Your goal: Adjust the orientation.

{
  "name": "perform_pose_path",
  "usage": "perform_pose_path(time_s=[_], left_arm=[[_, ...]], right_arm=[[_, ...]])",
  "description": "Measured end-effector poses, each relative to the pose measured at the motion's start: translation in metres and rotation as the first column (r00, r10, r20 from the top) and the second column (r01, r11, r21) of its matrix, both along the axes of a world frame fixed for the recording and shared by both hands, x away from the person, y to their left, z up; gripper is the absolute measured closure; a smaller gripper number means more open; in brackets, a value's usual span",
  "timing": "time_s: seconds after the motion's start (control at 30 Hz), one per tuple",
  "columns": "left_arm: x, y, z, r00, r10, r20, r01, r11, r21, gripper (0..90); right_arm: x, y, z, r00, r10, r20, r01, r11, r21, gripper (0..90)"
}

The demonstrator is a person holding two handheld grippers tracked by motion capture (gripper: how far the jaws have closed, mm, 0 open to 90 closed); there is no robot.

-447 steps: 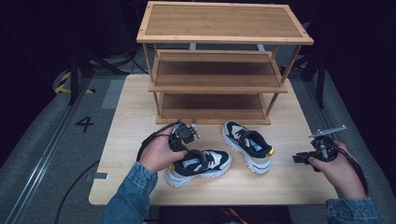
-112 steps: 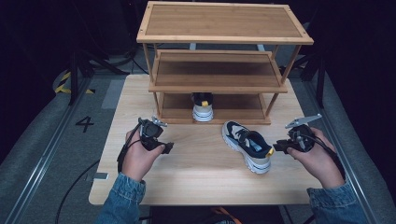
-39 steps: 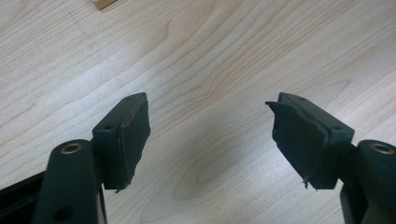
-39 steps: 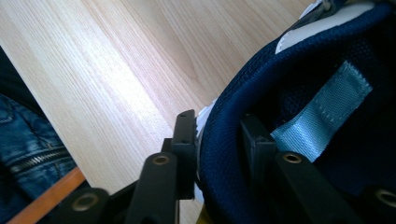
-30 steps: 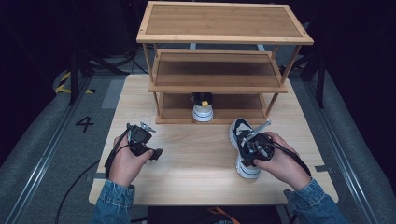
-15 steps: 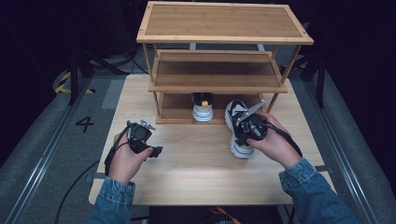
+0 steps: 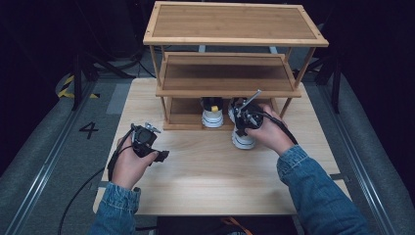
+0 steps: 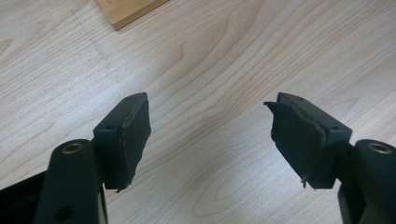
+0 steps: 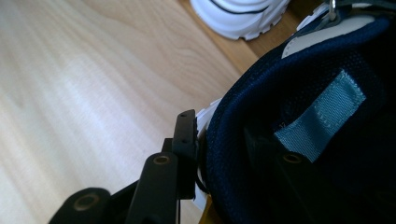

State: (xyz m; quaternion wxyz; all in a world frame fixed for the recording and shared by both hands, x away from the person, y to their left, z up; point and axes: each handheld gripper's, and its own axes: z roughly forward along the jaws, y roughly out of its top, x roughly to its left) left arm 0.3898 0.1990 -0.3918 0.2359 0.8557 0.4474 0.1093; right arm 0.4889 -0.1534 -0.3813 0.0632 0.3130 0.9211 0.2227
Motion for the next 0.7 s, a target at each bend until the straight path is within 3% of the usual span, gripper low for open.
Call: perform_pose_path(time_s=[0.33, 0.5, 0.6, 0.7], left_arm=[[0.0, 0.002, 0.0, 1.0, -0.01, 0.0, 0.01, 1.0, 0.0, 28.8], [0.0, 0.003, 0.0, 1.0, 0.0, -0.001, 0.0, 1.0, -0.005, 28.8], [-0.001, 0.003, 0.0, 1.0, 0.0, 0.001, 0.0, 1.0, -0.003, 28.8], [-0.001, 0.002, 0.001, 1.0, -0.003, 0.001, 0.003, 1.0, -0.001, 28.8]], right_arm=[[0.022, 0.013, -0.013, 0.9999, -0.007, -0.012, 0.007, 1.0, -0.006, 71.0], [0.024, 0.015, -0.011, 0.9999, -0.003, -0.01, 0.003, 1.0, -0.01, 68.7], [0.022, 0.016, -0.011, 0.9999, 0.001, 0.017, -0.001, 0.9998, -0.021, 65.8], [0.02, 0.015, -0.008, 0.9924, 0.022, 0.121, -0.017, 0.9992, -0.037, 57.2]])
